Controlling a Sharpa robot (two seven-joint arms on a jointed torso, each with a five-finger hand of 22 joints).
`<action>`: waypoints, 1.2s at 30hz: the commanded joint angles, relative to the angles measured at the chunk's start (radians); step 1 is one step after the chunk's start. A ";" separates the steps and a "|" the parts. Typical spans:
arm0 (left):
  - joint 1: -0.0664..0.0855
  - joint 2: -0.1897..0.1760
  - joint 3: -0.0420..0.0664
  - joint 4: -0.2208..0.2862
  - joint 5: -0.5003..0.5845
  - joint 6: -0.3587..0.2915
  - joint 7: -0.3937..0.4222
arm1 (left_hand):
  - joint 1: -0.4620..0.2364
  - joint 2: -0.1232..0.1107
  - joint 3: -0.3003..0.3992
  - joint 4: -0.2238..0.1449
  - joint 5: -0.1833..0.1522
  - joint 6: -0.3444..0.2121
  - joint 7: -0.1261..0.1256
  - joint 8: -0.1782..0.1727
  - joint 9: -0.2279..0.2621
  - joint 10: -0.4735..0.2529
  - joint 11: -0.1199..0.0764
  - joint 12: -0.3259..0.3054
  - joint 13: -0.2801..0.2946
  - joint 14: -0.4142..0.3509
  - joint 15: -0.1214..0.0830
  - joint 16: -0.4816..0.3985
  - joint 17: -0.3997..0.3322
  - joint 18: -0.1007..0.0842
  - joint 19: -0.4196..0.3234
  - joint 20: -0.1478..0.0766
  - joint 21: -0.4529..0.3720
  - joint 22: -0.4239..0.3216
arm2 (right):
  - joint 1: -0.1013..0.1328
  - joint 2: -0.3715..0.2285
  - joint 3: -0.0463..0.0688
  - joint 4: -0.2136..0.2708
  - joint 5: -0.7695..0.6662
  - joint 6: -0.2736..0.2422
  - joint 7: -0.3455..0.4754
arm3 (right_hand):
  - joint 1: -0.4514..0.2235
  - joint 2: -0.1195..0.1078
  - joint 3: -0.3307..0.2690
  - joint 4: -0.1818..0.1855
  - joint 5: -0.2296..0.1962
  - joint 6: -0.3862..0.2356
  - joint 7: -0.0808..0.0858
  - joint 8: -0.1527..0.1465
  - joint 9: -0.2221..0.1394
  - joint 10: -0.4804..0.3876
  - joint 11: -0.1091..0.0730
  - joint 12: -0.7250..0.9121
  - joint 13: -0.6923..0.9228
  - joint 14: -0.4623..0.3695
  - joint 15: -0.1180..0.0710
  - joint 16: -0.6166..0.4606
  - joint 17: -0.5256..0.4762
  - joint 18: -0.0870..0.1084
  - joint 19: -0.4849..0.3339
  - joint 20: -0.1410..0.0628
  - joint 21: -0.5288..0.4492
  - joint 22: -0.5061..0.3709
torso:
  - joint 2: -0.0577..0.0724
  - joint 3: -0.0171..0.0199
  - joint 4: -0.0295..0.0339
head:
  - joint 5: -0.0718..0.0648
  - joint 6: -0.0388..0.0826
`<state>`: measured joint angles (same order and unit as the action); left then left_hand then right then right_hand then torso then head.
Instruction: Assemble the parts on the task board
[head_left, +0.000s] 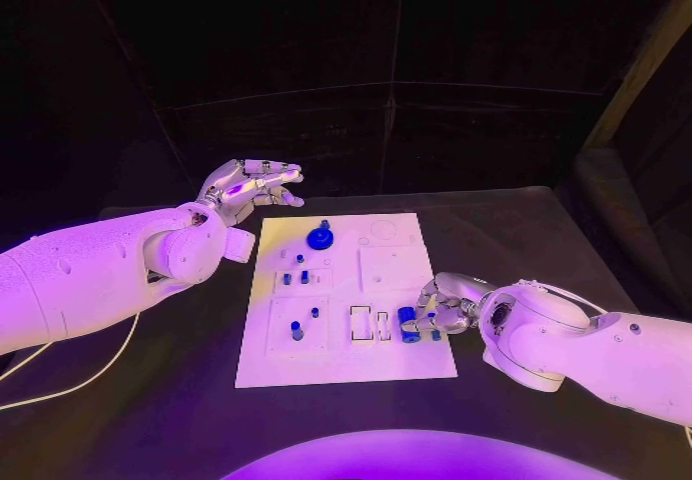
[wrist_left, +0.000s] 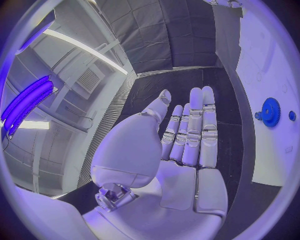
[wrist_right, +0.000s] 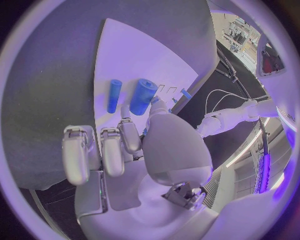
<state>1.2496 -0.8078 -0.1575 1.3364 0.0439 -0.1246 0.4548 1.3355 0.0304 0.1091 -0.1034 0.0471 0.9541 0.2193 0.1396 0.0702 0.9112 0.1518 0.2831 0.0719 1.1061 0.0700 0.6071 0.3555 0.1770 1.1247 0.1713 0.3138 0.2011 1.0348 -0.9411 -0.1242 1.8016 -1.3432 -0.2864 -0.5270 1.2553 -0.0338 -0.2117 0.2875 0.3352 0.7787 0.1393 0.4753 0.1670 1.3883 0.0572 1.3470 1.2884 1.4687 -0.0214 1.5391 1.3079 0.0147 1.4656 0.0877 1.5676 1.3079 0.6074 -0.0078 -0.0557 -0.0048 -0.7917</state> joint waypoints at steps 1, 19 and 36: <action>0.001 -0.002 0.001 0.004 0.003 0.010 0.010 | -0.001 0.008 -0.006 -0.002 0.002 -0.003 -0.003 0.006 0.001 -0.006 0.001 0.005 0.001 -0.003 0.003 -0.001 0.000 0.004 0.008 0.000 -0.004 -0.001 | -0.002 0.008 0.000 -0.003 -0.008 0.026 -0.023 | -0.007 0.008 -0.008 -0.001 -0.005 0.005 -0.002 0.005 0.002 0.007 -0.001 0.006 0.004 0.089 0.006 0.004 0.201 -0.015 0.105 0.005 0.003 0.263 | 0.000 -0.0011 0.0007 | 0.003 -0.002; 0.001 -0.004 0.001 0.006 0.003 0.009 0.010 | -0.001 0.008 -0.006 -0.002 0.002 -0.003 -0.003 0.006 0.001 -0.006 0.001 0.005 0.001 -0.003 0.003 -0.001 0.000 0.004 0.008 0.000 -0.004 -0.001 | -0.019 0.047 0.000 -0.017 0.008 0.009 -0.069 | 0.034 0.055 -0.001 -0.024 0.045 0.029 -0.013 0.034 0.004 0.009 -0.011 0.004 0.008 0.088 -0.003 0.003 0.201 -0.015 0.105 -0.002 0.003 0.263 | -0.002 -0.0008 0.0013 | 0.003 -0.009; 0.001 -0.004 0.001 0.007 0.003 0.010 0.010 | 0.000 0.009 -0.007 -0.002 0.002 -0.003 -0.003 0.006 0.001 -0.006 0.001 0.007 0.001 -0.003 0.003 -0.001 0.000 0.004 0.008 0.000 -0.005 -0.001 | -0.021 0.007 0.002 0.056 0.195 -0.201 -0.004 | 0.053 0.091 0.003 -0.032 0.148 0.059 -0.023 0.039 -0.003 0.031 -0.022 0.016 0.032 0.087 -0.012 0.001 0.200 -0.015 0.105 -0.011 0.003 0.263 | 0.000 0.0012 0.0026 | 0.007 -0.002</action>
<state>1.2495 -0.8129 -0.1576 1.3419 0.0439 -0.1246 0.4548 1.3355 0.0304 0.1063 -0.1062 0.0471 0.9541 0.2193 0.1395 0.0702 0.9112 0.1518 0.2829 0.0718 1.1062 0.0700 0.6071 0.3555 0.1769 1.1247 0.1713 0.3138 0.2007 1.0120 -0.9364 -0.1232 1.8511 -1.2335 -0.4035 -0.5669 1.3088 0.0497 -0.2090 0.2604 0.4794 0.8308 0.1162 0.5105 0.1622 1.4097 0.0357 1.3597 1.3100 1.4649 -0.0252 1.5391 1.3076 0.0149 1.4655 0.0803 1.5676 1.3076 0.6047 -0.0088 -0.0546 0.0006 -0.7952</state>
